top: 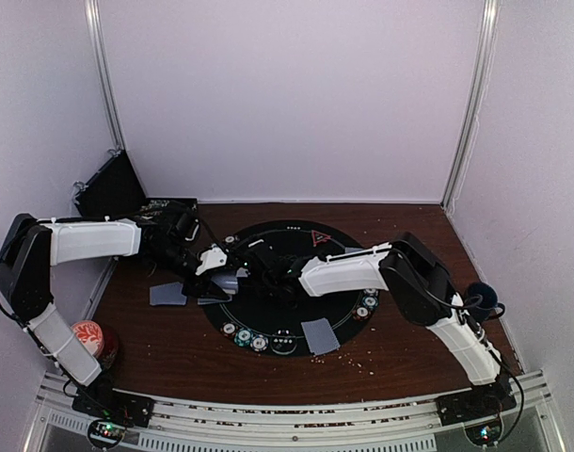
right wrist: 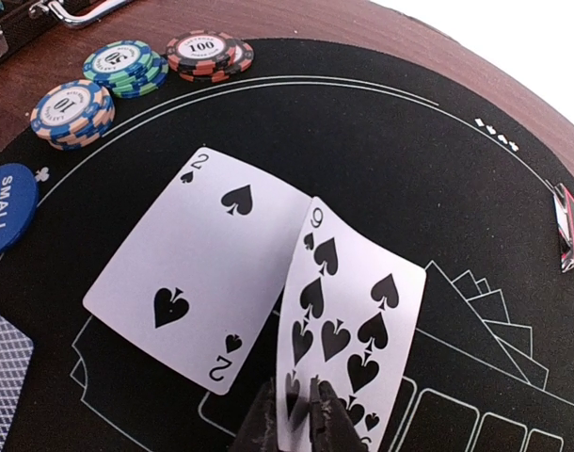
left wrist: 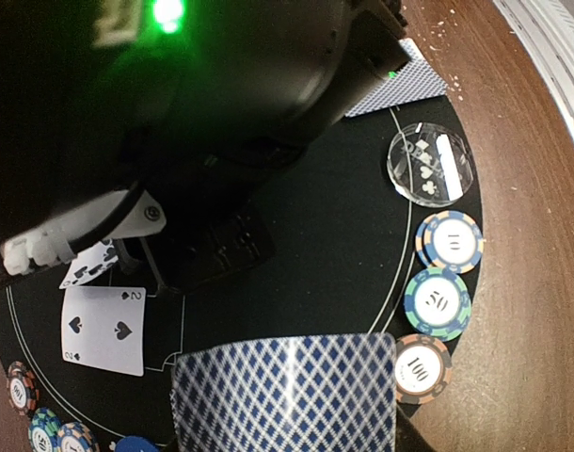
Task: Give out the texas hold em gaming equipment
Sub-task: Flop the poker card in the community card area.
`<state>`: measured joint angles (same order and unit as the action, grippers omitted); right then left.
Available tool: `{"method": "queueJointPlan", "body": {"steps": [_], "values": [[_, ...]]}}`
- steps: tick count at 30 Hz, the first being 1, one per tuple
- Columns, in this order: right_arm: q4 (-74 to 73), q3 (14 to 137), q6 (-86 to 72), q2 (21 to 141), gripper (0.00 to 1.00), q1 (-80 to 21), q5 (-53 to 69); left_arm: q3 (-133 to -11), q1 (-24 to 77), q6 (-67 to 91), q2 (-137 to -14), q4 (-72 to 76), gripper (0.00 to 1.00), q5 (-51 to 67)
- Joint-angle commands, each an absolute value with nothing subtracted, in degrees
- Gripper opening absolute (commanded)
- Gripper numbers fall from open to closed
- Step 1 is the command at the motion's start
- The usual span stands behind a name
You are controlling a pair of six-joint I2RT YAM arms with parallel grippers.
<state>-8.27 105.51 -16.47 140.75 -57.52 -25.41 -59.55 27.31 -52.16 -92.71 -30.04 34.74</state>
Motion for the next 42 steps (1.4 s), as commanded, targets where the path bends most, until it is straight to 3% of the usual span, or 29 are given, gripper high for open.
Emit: {"method": "queueJointPlan", "body": {"steps": [1,25,42], "values": [[-8.3,106.6,-16.2,142.1,0.12,-57.9,-24.5,-60.1,26.8,-51.9,-92.6,-28.5,0.42,35.9],[-8.3,105.0,-16.4,138.9,0.27,-57.9,-24.7,-60.2,26.8,-51.9,-93.0,-28.5,0.42,35.6],[-6.3,102.1,-16.9,134.3,0.29,-58.7,-24.1,-60.3,26.9,-51.9,-93.0,-28.5,0.42,35.6]]}}
